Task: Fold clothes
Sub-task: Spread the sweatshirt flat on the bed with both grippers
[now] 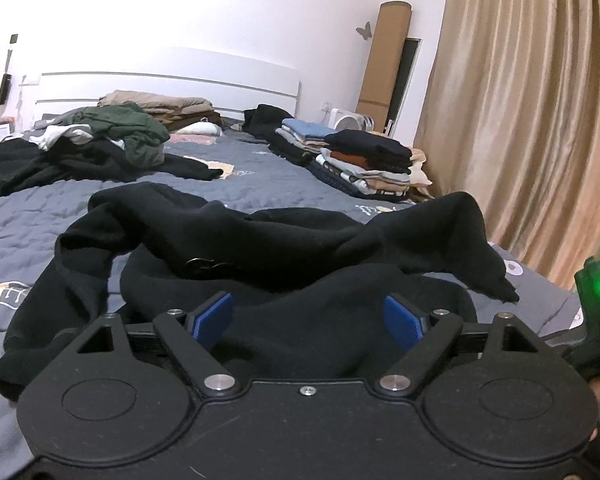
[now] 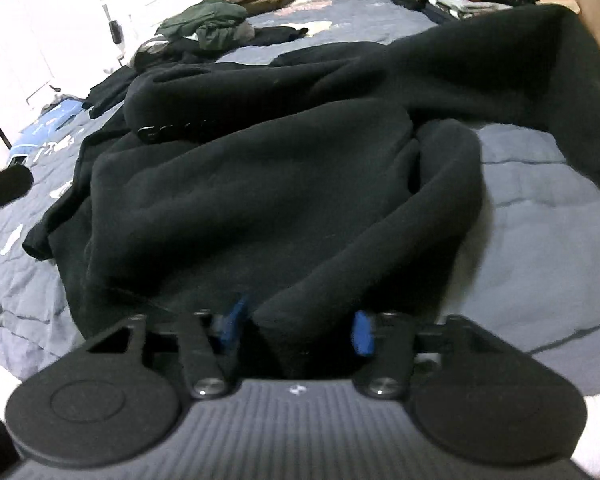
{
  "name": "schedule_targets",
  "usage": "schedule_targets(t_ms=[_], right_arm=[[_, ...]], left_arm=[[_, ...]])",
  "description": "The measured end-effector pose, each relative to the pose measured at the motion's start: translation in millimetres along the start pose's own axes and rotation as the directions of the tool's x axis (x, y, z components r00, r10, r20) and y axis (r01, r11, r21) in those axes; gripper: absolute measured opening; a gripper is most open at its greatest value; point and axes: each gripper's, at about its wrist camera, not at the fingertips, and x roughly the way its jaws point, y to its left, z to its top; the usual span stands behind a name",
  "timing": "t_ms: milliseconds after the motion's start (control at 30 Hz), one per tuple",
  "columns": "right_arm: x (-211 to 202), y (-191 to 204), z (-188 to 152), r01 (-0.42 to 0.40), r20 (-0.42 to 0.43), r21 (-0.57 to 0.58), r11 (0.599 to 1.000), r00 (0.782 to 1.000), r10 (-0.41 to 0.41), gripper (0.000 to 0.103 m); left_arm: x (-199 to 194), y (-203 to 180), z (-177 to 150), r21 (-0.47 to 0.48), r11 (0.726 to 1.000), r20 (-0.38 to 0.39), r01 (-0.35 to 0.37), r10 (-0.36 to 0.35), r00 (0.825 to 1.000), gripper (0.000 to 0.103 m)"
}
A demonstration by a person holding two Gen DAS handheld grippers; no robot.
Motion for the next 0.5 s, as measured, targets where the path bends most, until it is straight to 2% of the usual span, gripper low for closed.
schedule_targets(t_ms=[33, 133, 267, 400, 467, 500], right_arm=[[4, -2, -1, -0.002, -0.012, 0.014, 1.0, 1.0, 0.002, 0.023], [-1, -14, 1, -0.046, -0.004, 0.103, 0.994, 0.999, 0.046, 0.016], [-45, -37, 20, -0.076, 0.11, 0.202, 0.976, 0.992, 0.055, 0.014], [-106, -65, 44, -0.095, 0.243, 0.25, 0.964, 0.969, 0.032, 0.013], [-120, -75, 54, -0.074, 0.252, 0.242, 0.967, 0.968, 0.011, 0.013], [-120, -75, 58, -0.047, 0.223, 0.209, 0.977, 0.975, -0.001, 0.013]], left_arm=[[-1, 2, 0, -0.001, 1.0, -0.001, -0.002, 0.002, 1.0, 0.082], [-5, 6, 0, -0.004, 1.0, 0.003, -0.004, 0.004, 1.0, 0.082], [-9, 9, 0, -0.008, 1.0, 0.006, -0.002, 0.002, 1.0, 0.082], [-10, 11, -2, 0.001, 1.0, -0.004, 0.0, 0.0, 1.0, 0.082], [-9, 13, -2, -0.004, 1.0, -0.027, 0.023, -0.023, 0.999, 0.082], [-9, 14, -3, -0.005, 0.999, -0.047, 0.048, -0.048, 0.998, 0.082]])
